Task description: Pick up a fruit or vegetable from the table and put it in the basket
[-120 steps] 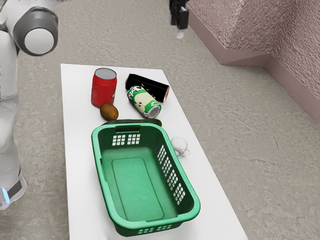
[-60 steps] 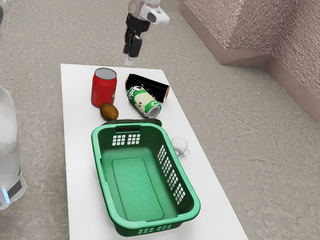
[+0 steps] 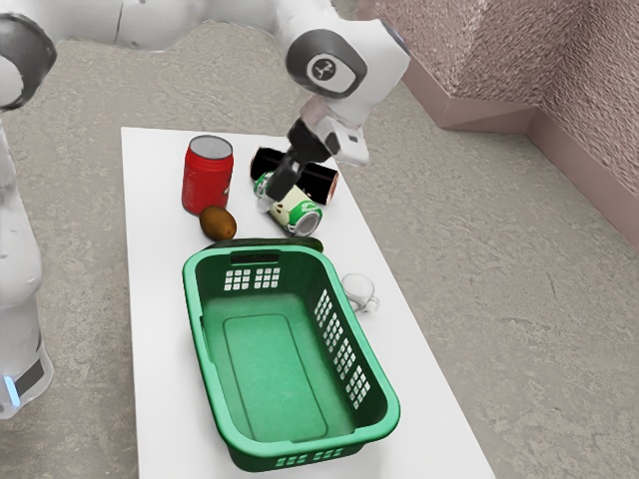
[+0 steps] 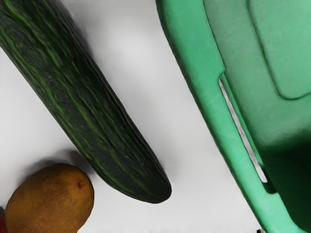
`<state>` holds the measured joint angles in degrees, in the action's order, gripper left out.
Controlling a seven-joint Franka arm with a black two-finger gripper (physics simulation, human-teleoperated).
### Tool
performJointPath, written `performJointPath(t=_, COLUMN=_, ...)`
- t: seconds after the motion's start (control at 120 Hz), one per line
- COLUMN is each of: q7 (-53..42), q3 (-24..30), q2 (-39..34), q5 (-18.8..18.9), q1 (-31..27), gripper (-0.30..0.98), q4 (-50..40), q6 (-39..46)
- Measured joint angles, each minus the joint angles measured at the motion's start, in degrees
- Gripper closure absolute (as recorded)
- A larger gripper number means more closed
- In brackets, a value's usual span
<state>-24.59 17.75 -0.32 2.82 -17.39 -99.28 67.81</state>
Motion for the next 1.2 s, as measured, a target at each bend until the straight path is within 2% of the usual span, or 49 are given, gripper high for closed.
performJointPath(t=0.1, q7=1.31, q3=0.04, q2=2.99, q5=-0.08, q1=-2.88, gripper=0.02, q4=2.28, q6=-7.14)
performJointPath(t=0.133, q7=1.55, q3=0.1, q2=1.5, q5=-0.1, q1=-3.66, gripper=0.02, q4=1.61, q6=-7.8)
performJointPath(t=0.2, q7=0.64, q3=0.35, q2=-9.64, q5=-0.08, q1=-5.02, gripper=0.02, q4=-6.51, q6=-4.4)
performJointPath(t=0.25, q7=-0.87, q3=-0.03, q2=-18.24, q5=0.63, q1=2.54, gripper=0.02, q4=-12.18, q6=-0.17)
performJointPath(t=0.283, q7=-2.09, q3=-0.44, q2=-20.55, q5=1.63, q1=6.67, gripper=0.02, q4=-12.25, q6=2.15)
performJointPath(t=0.325, q7=-3.57, q3=-0.79, q2=-22.07, q5=2.54, q1=9.16, gripper=0.02, q4=-12.08, q6=4.51)
performJointPath(t=0.383, q7=-5.46, q3=-0.87, q2=-26.5, q5=3.17, q1=8.49, gripper=0.02, q4=-13.61, q6=7.34)
performJointPath(t=0.45, q7=-7.41, q3=-0.96, q2=-39.93, q5=2.91, q1=6.07, gripper=0.02, q4=-21.02, q6=9.98)
performJointPath(t=0.5, q7=-8.74, q3=-2.36, q2=-49.17, q5=2.85, q1=8.08, gripper=0.02, q4=-27.0, q6=11.93)
performJointPath(t=0.533, q7=-9.56, q3=-5.6, q2=-52.94, q5=3.46, q1=12.43, gripper=0.02, q4=-29.64, q6=13.12)
performJointPath(t=0.6, q7=-11.02, q3=-18.28, q2=-58.48, q5=5.55, q1=24.89, gripper=0.02, q4=-33.72, q6=15.18)
performJointPath(t=0.65, q7=-11.99, q3=-24.7, q2=-60.01, q5=6.42, q1=29.12, gripper=0.02, q4=-35.9, q6=16.17)
performJointPath(t=0.783, q7=-15.11, q3=-30.08, q2=-60.77, q5=8.24, q1=31.55, gripper=0.02, q4=-40.75, q6=16.38)
performJointPath(t=0.817, q7=-15.94, q3=-33.77, q2=-60.51, q5=9.56, q1=31.63, gripper=0.02, q4=-41.81, q6=16.84)
performJointPath(t=0.875, q7=-17.19, q3=-46.27, q2=-58.34, q5=10.97, q1=31.32, gripper=0.02, q4=-42.55, q6=18.6)
performJointPath(t=0.933, q7=-18.1, q3=-50.86, q2=-53.58, q5=9.9, q1=29.56, gripper=0.02, q4=-41.98, q6=20.08)
performJointPath(t=0.975, q7=-18.25, q3=-49.49, q2=-49.14, q5=7.73, q1=26.73, gripper=0.02, q4=-41.06, q6=20.81)
performJointPath(t=1.083, q7=-15.48, q3=-37.85, q2=-42.83, q5=1.01, q1=21.88, gripper=0.02, q4=-38.09, q6=21.19)
performJointPath(t=1.2, q7=-4.07, q3=-26.07, q2=-40.44, q5=-5.69, q1=19.84, gripper=0.02, q4=-36.16, q6=18.79)
